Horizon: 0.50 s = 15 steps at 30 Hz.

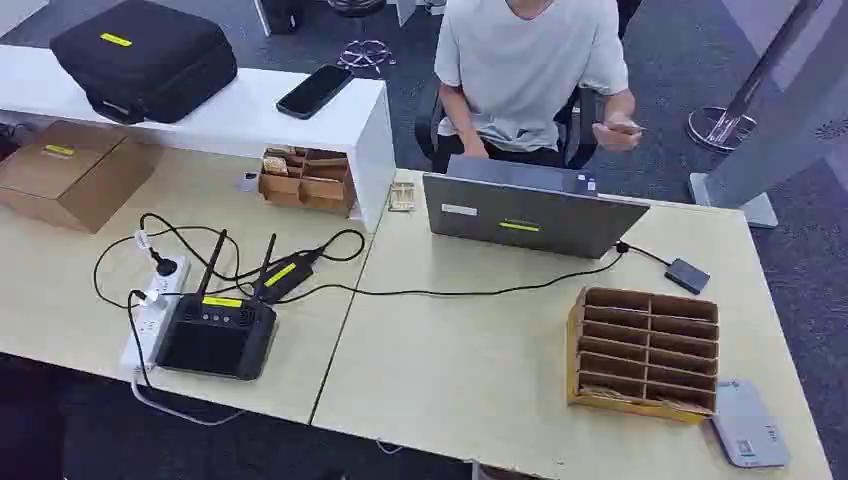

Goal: Pass the card to the sensor for recognition and then transmit it.

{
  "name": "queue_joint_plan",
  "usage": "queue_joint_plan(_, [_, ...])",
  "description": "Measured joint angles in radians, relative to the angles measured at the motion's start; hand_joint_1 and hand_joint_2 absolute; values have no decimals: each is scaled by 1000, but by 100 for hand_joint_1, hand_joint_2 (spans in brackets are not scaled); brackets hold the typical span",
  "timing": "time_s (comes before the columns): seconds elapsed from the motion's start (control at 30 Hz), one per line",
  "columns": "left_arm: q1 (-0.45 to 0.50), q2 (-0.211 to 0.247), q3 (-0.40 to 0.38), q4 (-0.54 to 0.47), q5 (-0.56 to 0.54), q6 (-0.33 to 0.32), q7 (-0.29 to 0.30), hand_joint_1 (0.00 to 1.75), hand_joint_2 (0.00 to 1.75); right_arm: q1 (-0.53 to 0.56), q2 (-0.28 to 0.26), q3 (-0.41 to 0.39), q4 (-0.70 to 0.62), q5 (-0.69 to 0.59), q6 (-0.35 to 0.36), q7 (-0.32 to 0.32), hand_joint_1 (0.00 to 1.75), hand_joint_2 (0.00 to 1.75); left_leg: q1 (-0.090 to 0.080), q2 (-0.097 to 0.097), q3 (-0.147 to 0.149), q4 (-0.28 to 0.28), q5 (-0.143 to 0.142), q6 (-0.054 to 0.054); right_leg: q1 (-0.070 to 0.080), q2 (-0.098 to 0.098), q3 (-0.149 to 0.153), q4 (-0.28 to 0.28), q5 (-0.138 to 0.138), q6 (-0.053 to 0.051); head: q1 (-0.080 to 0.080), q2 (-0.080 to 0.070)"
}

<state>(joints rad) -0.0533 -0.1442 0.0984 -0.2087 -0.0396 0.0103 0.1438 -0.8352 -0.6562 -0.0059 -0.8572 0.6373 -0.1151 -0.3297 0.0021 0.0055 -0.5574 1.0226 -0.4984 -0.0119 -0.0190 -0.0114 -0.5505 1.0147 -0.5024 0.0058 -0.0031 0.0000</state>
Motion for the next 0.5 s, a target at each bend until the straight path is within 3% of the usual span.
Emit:
queue_joint_plan(0.2, [-3, 0, -19, 0, -41, 3, 8, 0, 175, -150, 111, 188, 55, 66, -55, 34, 0, 175, 1, -2, 0, 0, 2, -1, 0, -2, 0, 1, 0, 0, 0, 0])
queue_joint_plan(0.23, [-3, 0, -24, 0, -48, 4, 6, 0, 0, -167, 127, 209, 63, 77, -61, 36, 0, 175, 1, -2, 0, 0, 2, -1, 0, -2, -1, 1, 0, -1, 0, 0])
queue_joint_plan(0.37, [-3, 1, -40, 0, -66, 6, -1, 0, 0, -208, 197, 288, 92, 105, -82, 52, 0, 175, 1, -2, 0, 0, 2, -1, 0, -1, -1, 2, 0, -1, 0, 0])
queue_joint_plan(0.4, [-3, 1, -45, 0, -69, 6, -1, 0, 175, -214, 216, 306, 99, 112, -84, 57, 0, 175, 1, -2, 0, 0, 2, -1, 0, -2, -1, 2, 0, -1, 0, 0])
queue_joint_plan(0.5, [-4, 2, -53, 0, -78, 4, 2, 0, 175, -233, 264, 347, 116, 117, -88, 64, 0, 175, 1, -2, -1, 0, 2, -1, 0, -2, -2, 2, 0, -1, 0, 0])
